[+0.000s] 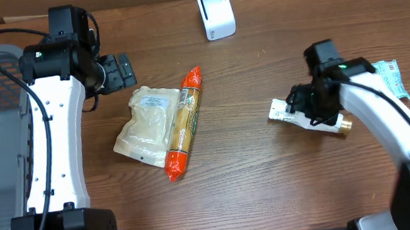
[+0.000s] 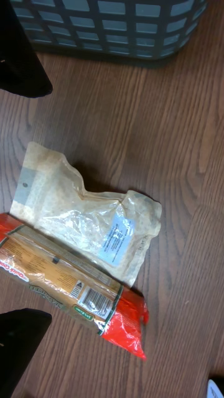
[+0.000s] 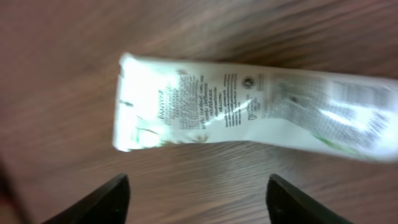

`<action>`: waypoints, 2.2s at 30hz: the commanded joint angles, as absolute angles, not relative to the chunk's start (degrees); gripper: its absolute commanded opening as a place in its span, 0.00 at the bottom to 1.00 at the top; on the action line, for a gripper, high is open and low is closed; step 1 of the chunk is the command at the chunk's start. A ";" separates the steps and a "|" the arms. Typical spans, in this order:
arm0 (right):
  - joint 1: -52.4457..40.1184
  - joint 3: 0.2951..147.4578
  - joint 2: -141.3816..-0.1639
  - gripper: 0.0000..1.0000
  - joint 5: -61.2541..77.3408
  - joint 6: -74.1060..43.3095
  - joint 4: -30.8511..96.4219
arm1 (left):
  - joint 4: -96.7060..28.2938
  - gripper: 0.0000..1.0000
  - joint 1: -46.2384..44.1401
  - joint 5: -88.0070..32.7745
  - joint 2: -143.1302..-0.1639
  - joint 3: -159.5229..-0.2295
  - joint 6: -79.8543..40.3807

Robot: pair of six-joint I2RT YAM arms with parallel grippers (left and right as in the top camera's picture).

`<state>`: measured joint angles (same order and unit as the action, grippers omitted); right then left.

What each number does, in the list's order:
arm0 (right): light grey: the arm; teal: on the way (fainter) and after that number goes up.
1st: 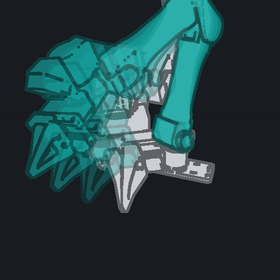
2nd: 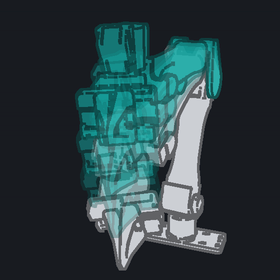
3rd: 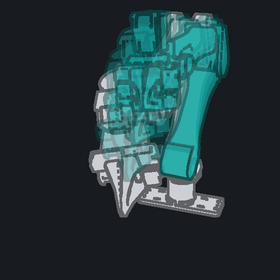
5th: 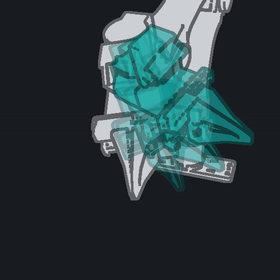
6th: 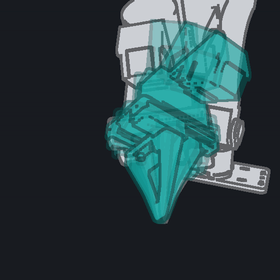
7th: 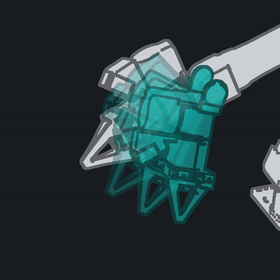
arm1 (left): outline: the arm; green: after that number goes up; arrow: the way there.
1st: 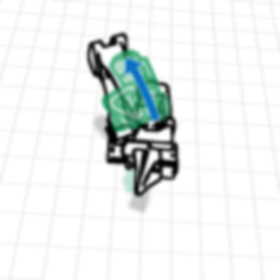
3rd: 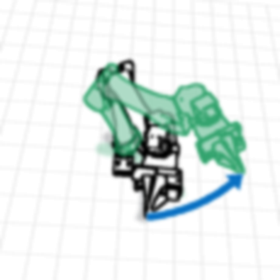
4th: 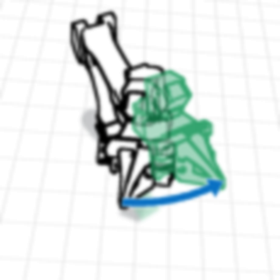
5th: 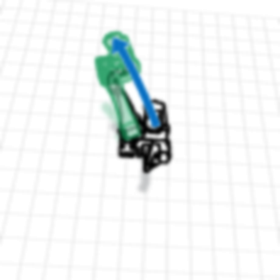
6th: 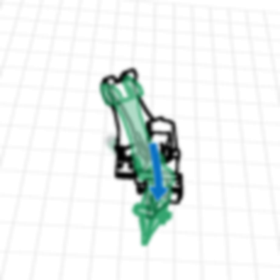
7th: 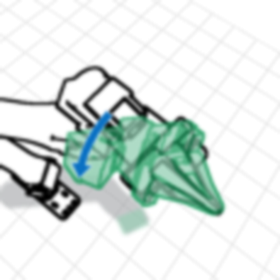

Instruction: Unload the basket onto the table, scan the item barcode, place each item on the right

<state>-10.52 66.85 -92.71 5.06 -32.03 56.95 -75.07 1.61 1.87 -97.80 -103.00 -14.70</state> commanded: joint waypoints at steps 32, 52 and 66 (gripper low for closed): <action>-9.85 46.17 -88.66 1.00 -7.70 -77.17 35.62 | -74.96 1.00 1.48 1.45 -98.26 -102.85 -15.46; -9.56 47.20 -90.67 0.87 -13.45 -93.32 26.26 | -74.96 1.00 1.48 1.43 -98.26 -102.85 -15.46; -9.56 47.35 -95.26 0.50 -6.04 -62.54 23.62 | -74.96 1.00 1.48 1.43 -98.26 -102.85 -15.46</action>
<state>-9.78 47.16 -94.21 -11.00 -81.80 24.56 -75.07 1.61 1.87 -97.80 -103.00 -14.70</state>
